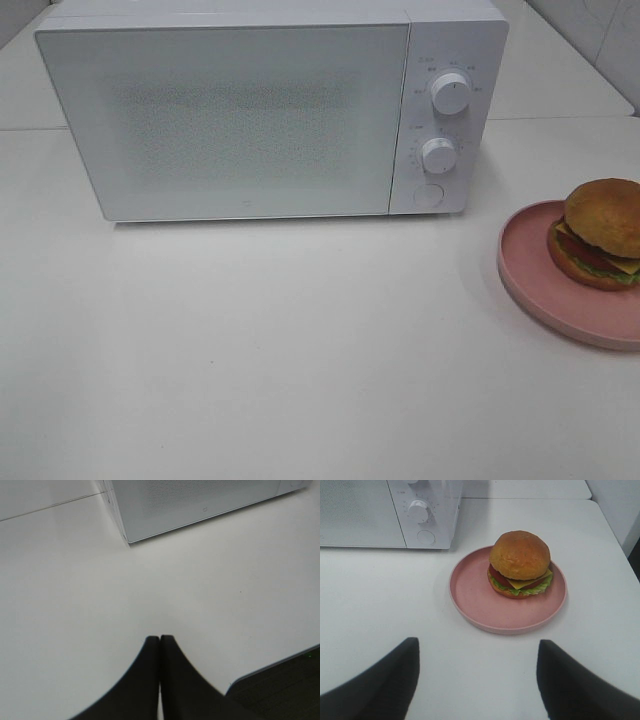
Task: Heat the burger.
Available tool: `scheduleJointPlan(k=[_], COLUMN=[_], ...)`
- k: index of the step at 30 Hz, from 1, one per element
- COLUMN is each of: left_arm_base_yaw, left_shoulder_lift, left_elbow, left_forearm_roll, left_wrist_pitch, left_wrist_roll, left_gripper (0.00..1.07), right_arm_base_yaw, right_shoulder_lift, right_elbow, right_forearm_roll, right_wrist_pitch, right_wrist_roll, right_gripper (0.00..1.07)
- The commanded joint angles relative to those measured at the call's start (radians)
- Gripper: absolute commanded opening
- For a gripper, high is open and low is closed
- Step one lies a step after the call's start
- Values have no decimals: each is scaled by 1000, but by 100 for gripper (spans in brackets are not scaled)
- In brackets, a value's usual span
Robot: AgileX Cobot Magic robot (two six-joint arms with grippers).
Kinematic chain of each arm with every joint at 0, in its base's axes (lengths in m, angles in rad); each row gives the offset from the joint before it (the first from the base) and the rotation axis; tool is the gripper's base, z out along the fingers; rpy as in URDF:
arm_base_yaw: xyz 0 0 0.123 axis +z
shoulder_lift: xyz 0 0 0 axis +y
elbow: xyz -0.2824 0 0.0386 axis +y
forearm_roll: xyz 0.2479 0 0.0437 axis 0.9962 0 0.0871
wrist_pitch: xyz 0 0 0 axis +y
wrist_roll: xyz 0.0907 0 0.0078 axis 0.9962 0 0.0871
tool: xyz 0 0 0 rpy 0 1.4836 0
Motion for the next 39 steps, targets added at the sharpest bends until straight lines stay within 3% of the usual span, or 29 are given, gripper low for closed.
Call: scheduleJointPlan(k=[1, 15, 26, 39], left_arm_base_yaw=[8, 233, 187, 187], left_shoulder_lift=[-13, -96, -96, -96], left_elbow=[2, 2, 2, 2], left_forearm_roll=[-7, -6, -7, -7], left_wrist_pitch=[-17, -17, -17, -17], left_wrist_roll=[2, 2, 3, 3], left_gripper=[0, 0, 0, 0], right_arm_base_yaw=[-4, -4, -4, -4], right_shoulder_lift=[-25, -25, -25, -25], right_elbow=[2, 2, 2, 2], right_forearm_roll=[6, 6, 6, 6], right_wrist_pitch=[-13, -13, -13, -13], right_wrist_roll=[-3, -3, -3, -3], right_gripper=[64, 64, 64, 64])
